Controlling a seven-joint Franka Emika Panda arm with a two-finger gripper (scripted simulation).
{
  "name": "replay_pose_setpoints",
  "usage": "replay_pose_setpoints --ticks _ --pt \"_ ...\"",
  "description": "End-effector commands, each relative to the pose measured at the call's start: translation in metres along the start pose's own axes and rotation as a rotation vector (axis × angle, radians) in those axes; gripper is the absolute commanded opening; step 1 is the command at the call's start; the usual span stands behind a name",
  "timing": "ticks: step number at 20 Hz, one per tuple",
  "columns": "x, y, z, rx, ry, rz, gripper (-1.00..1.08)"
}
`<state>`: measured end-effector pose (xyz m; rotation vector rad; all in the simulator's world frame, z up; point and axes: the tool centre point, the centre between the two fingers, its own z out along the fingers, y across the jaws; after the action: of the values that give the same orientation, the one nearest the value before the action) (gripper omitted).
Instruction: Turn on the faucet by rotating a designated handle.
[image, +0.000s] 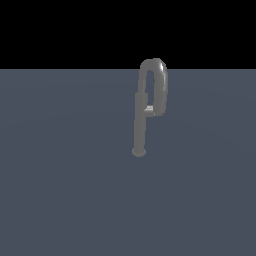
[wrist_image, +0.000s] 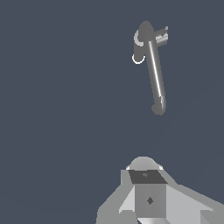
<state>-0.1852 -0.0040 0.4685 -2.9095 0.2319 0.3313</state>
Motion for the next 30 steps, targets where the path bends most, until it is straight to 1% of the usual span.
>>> replay_pose_setpoints --ticks 1,9,18,30 --pt "0.014 0.0 0.0 0.035 -0.037 0.037 -1.0" --pt "0.059 0.004 0.003 0.151 -0.157 0.155 -1.0" --pt "0.11 0.014 0.014 0.29 -0.3 0.294 -1.0" --pt "0.177 0.037 0.045 0.495 -0.51 0.496 -1.0"
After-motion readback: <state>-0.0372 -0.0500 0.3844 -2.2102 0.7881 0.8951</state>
